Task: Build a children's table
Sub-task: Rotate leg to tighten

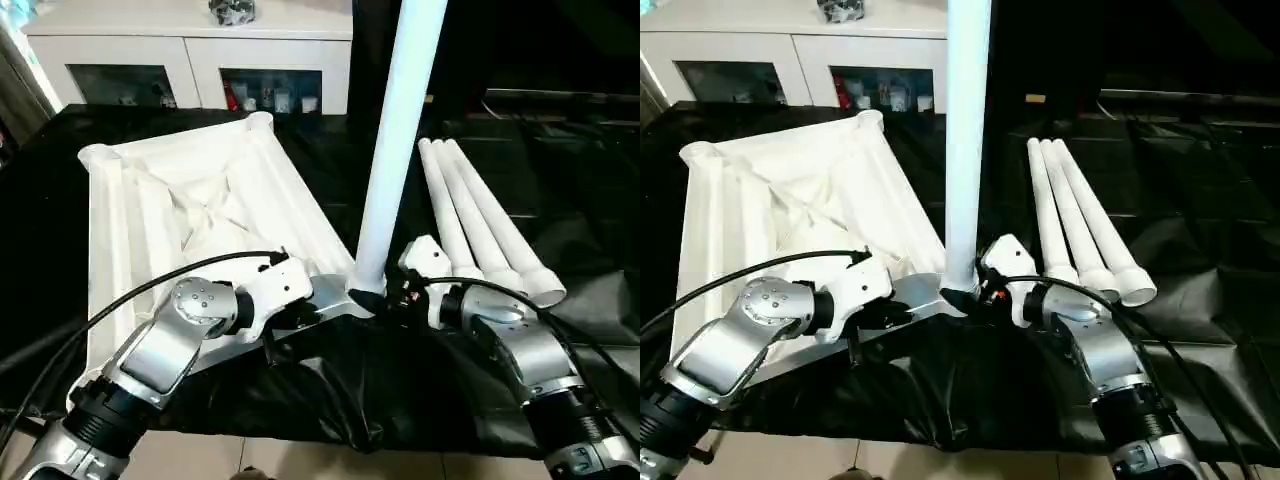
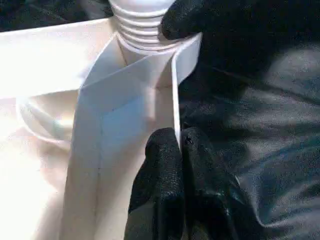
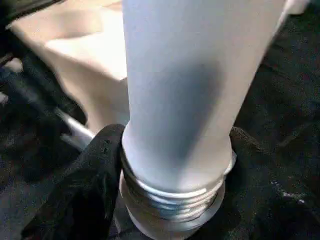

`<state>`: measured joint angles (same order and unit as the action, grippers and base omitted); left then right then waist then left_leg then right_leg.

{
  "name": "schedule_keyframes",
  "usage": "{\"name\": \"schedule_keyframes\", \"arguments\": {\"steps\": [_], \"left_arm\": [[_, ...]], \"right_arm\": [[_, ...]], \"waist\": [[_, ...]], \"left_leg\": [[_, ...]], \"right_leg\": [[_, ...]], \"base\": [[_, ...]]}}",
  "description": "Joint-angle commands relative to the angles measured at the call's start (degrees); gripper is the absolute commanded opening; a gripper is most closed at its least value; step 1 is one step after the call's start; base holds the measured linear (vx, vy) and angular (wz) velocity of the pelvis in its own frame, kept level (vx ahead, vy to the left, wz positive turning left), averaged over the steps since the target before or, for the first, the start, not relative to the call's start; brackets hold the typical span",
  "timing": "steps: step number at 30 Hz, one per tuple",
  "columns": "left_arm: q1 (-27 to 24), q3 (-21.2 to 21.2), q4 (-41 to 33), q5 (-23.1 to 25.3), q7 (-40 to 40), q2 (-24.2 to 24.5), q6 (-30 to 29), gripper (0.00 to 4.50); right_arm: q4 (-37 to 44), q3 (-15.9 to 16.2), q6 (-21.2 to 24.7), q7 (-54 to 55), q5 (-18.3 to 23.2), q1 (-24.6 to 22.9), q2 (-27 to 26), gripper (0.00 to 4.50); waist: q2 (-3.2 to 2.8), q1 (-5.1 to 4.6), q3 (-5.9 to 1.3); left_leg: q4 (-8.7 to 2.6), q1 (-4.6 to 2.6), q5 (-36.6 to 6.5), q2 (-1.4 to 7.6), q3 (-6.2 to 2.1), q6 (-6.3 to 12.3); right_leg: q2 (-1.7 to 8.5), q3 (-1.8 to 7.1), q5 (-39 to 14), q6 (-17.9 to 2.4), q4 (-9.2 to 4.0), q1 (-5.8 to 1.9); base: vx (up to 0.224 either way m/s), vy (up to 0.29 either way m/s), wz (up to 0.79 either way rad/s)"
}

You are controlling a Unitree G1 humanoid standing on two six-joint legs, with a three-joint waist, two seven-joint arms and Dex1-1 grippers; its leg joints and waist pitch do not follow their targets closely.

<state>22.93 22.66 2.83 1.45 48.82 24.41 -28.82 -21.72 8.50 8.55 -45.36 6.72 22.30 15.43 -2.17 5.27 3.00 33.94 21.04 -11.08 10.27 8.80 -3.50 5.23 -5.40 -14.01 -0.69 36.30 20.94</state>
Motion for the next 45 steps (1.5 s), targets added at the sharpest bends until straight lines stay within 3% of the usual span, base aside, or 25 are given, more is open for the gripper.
{"name": "schedule_keyframes", "arguments": {"steps": [1, 2, 3, 4, 6, 7, 11, 15, 17, 19, 21, 24, 25, 29, 33, 37, 45], "left_arm": [[1.1, -0.6, 4.4, 1.3, -6.6, -3.9, -2.7, 0.0], [1.7, -1.7, 5.6, 1.2, -9.3, -6.0, -3.5, 0.0], [1.7, -1.7, 5.6, 1.2, -9.3, -6.0, -3.5, 0.0], [3.1, -3.8, 8.1, 1.2, -15.2, -10.5, -4.4, 0.0], [4.1, -4.9, 10.0, 1.4, -18.9, -13.4, -4.8, 0.0], [4.9, -5.5, 12.1, 1.4, -22.5, -16.9, -4.6, 0.0], [5.5, -4.2, 13.6, 2.5, -23.7, -19.4, -3.0, 0.0], [5.3, -2.9, 13.4, 2.9, -22.0, -19.2, -2.2, 0.0], [4.9, -2.1, 13.0, 3.1, -20.8, -18.3, -1.6, 0.0], [4.4, -1.0, 12.4, 3.3, -19.1, -17.1, -0.7, 0.0], [3.8, -0.5, 11.6, 3.2, -17.6, -16.0, -0.1, 0.0], [3.1, -0.4, 10.8, 3.0, -15.5, -14.7, 1.1, 0.0], [2.6, -0.5, 10.4, 2.8, -14.4, -13.8, 1.5, 0.0], [1.9, -0.3, 9.9, 2.2, -11.7, -11.5, 3.0, 0.0], [0.9, -0.2, 9.4, 1.5, -7.9, -8.4, 5.2, 0.0], [-0.2, -0.4, 8.0, 0.1, -3.1, -5.5, 7.0, 0.0], [-1.9, 1.6, 5.5, -2.3, 6.8, -0.4, 11.3, 0.0]], "right_arm": [[-5.1, -2.2, -0.1, 8.3, -0.1, 2.5, -3.6, 2.75], [-7.2, -2.8, -0.2, 11.5, -0.3, 3.3, -5.4, 2.75], [-7.2, -2.8, -0.2, 11.5, -0.3, 3.3, -5.4, 2.75], [-11.4, -4.1, -0.3, 17.9, -0.6, 5.1, -9.1, 2.75], [-14.3, -5.1, -0.7, 23.2, -0.9, 6.6, -11.7, 2.74], [-17.0, -5.2, -1.3, 27.1, -1.2, 8.1, -15.0, 2.74], [-19.3, -4.4, -2.1, 29.4, -2.8, 9.5, -18.2, 2.74], [-20.4, -4.5, -3.4, 29.1, -2.8, 10.0, -18.8, 2.74], [-20.7, -5.3, -3.9, 28.6, -2.2, 10.1, -18.7, 3.3], [-21.1, -6.5, -4.3, 28.3, -1.5, 10.5, -18.5, 3.44], [-20.9, -6.7, -4.7, 27.4, -1.4, 10.6, -17.9, 3.65], [-19.1, -5.4, -5.8, 26.2, -2.9, 10.3, -16.1, 3.92], [-17.1, -4.7, -5.7, 24.6, -3.4, 9.6, -14.7, 3.92], [-12.0, -3.3, -4.5, 19.6, -3.4, 7.3, -11.4, 3.92], [-3.8, -1.2, -2.1, 10.8, -2.0, 3.6, -6.0, 3.92], [3.7, 0.4, 1.0, 1.4, 1.0, 0.2, -0.3, 3.92], [9.6, 2.0, 5.0, -7.5, 3.5, -2.2, 5.3, 3.92]], "waist": [[0.26, -0.12, -3.53], [0.15, -0.16, -3.45], [0.15, -0.16, -3.45], [0.34, -0.24, -3.43], [0.31, -0.22, -3.46], [0.69, -0.3, -3.49], [0.43, 0.01, -3.63], [0.59, 0.06, -3.71], [0.46, -0.03, -3.59], [0.49, -0.12, -3.58], [0.44, -0.26, -3.53], [0.37, -0.21, -3.79], [0.43, -0.13, -3.96], [0.39, -0.02, -4.07], [0.5, 0.24, -3.88], [0.48, 0.42, -3.6], [0.38, 0.48, -3.69]], "left_leg": [[-3.62, -0.19, -6.2, 2.68, -0.41, 3.18], [-3.82, -0.35, -7.5, 2.65, -0.42, 2.13], [-3.82, -0.35, -7.5, 2.65, -0.42, 2.13], [-3.89, -0.38, -8.5, 2.71, -0.38, 1.15], [-4.13, -0.32, -9.2, 2.64, -0.55, 0.47], [-4.07, -0.12, -8.4, 2.53, -0.49, 0.5], [-4.02, -0.09, -7.7, 2.61, -0.51, 1.21], [-3.98, 0.04, -6.4, 2.64, -0.5, 1.98], [-4.12, -0.01, -7.8, 2.65, -0.48, 1.99], [-4.18, -0.01, -8.7, 2.64, -0.46, 1.96], [-4.33, 0.09, -8.9, 2.69, -0.59, 1.86], [-4.03, 0.05, -6.6, 2.73, -0.52, 2.06], [-3.73, 0.09, -4.4, 2.64, -0.42, 2.77], [-3.52, 0.21, -2.9, 2.6, -0.35, 4.35], [-3.56, 0.2, -4.0, 2.61, -0.34, 4.91], [-3.9, 0.03, -7.6, 2.83, -0.37, 4.12], [-3.86, 0.03, -6.9, 2.88, -0.36, 4.06]], "right_leg": [[3.88, 3.21, -0.3, -15.8, -4.08, -2.59], [3.89, 3.2, -3.5, -15.2, -4.41, -2.51], [3.89, 3.2, -3.5, -15.2, -4.41, -2.51], [3.91, 3.32, -5.6, -14.0, -4.71, -2.45], [3.9, 3.19, -7.6, -12.9, -4.94, -2.38], [3.92, 3.3, -7.2, -12.4, -5.0, -2.36], [3.98, 3.31, -6.1, -11.5, -5.01, -2.24], [3.91, 3.28, -3.0, -11.6, -4.61, -2.28], [3.97, 3.29, -4.6, -11.4, -4.92, -2.19], [4.01, 3.36, -5.5, -11.3, -4.97, -2.21], [3.97, 3.29, -6.0, -11.1, -5.01, -2.22], [3.95, 3.33, -2.4, -11.9, -4.59, -2.27], [3.77, 3.33, 1.5, -12.5, -4.15, -2.29], [3.64, 3.27, 5.3, -13.1, -3.76, -2.28], [3.51, 3.25, 4.3, -12.5, -4.04, -2.37], [3.63, 3.35, -1.0, -12.0, -4.6, -2.3], [3.57, 3.35, -0.1, -13.1, -4.28, -2.03]], "base": [[0.0, 0.0, 0.0], [0.0, 0.0, 0.0], [0.0, 0.0, 0.0], [0.0, 0.0, 0.0], [0.0, 0.0, 0.0], [0.0, 0.0, 0.0], [0.0, 0.0, 0.0], [0.0, 0.0, 0.0], [0.0, 0.0, 0.0], [0.0, 0.0, 0.0], [0.0, 0.0, 0.0], [0.0, 0.0, 0.0], [0.0, 0.0, 0.0], [0.0, 0.0, 0.0], [0.0, 0.0, 0.0], [0.0, 0.0, 0.0], [0.0, 0.0, 0.0]]}}
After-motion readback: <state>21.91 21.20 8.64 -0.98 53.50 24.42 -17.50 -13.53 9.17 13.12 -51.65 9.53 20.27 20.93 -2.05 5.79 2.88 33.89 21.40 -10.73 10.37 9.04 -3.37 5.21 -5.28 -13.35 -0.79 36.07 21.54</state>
